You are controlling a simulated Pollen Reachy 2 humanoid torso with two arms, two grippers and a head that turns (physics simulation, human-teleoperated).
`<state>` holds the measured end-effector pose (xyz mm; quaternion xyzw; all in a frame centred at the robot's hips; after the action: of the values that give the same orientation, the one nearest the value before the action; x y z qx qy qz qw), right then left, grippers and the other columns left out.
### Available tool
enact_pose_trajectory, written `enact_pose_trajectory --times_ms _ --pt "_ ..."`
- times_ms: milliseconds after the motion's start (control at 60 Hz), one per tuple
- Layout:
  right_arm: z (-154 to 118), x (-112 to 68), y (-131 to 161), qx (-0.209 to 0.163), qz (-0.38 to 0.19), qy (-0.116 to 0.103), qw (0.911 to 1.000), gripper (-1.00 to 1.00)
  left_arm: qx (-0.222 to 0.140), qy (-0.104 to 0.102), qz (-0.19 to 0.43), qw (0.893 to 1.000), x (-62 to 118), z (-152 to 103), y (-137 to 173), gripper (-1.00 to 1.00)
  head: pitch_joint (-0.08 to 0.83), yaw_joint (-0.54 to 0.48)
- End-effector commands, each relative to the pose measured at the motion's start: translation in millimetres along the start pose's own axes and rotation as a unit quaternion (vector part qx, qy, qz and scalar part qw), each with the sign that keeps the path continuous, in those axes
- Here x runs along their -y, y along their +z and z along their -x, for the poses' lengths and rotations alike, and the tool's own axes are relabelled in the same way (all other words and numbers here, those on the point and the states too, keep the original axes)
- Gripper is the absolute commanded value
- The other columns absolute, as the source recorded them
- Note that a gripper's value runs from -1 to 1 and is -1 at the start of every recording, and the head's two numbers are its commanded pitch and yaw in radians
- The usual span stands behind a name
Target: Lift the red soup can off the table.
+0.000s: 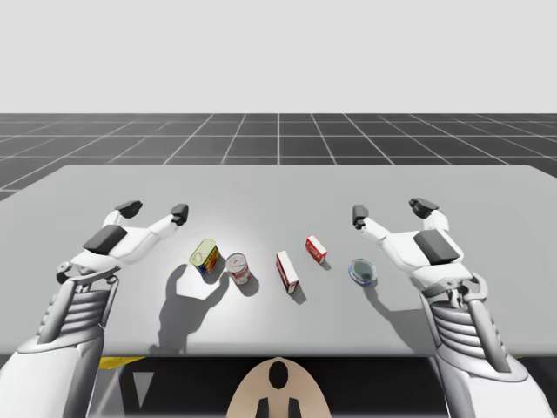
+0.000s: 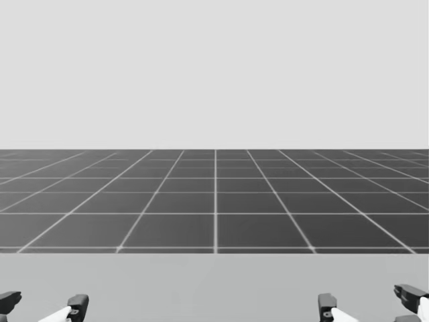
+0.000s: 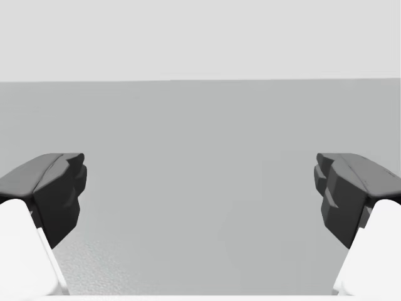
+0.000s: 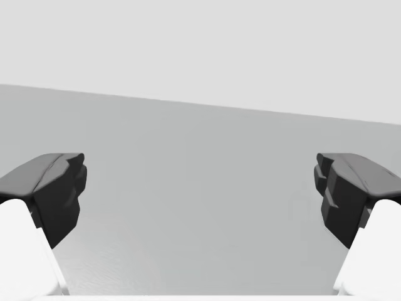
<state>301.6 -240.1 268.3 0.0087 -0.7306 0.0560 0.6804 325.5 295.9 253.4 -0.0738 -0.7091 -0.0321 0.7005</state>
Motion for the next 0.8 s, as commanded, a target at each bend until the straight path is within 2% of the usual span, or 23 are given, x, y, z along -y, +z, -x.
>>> enact_pose_trajectory --times_ms 17,33,117,217,350,533,800 --pt "0.0 0.2 1.7 0.012 0.016 -0.003 0.9998 -1.0 0.004 -0.006 0.0 1.0 -0.3 0.4 0.0 -1.0 0.016 0.0" --pt "-1.0 0.6 2.2 0.016 0.021 0.005 0.9996 -1.0 0.004 -0.006 0.0 1.0 -0.3 0.3 0.0 -1.0 0.021 0.0" --pt "-3.4 1.8 2.0 0.025 0.023 0.004 0.9994 -1.0 0.006 -0.008 -0.001 1.0 -0.4 0.1 0.4 -1.0 0.052 0.01" --pt "-1.7 3.3 1.1 0.026 0.031 0.013 0.9991 -1.0 0.009 -0.007 0.0 1.0 -0.7 -0.5 0.9 -1.0 0.146 0.01" --pt "-1.7 3.3 1.2 0.026 0.032 0.007 0.9991 -1.0 0.01 -0.009 0.001 1.0 -1.3 -1.2 1.5 -1.0 0.285 0.02" --pt "-2.6 4.5 1.1 0.024 0.033 0.005 0.9992 -1.0 0.011 -0.015 0.002 1.0 -1.1 -1.5 1.9 -1.0 0.429 0.04" --pt "-1.3 3.8 0.5 0.018 0.028 0.009 0.9994 -1.0 0.008 -0.022 0.005 1.0 1.6 1.1 0.8 -1.0 0.578 0.08"
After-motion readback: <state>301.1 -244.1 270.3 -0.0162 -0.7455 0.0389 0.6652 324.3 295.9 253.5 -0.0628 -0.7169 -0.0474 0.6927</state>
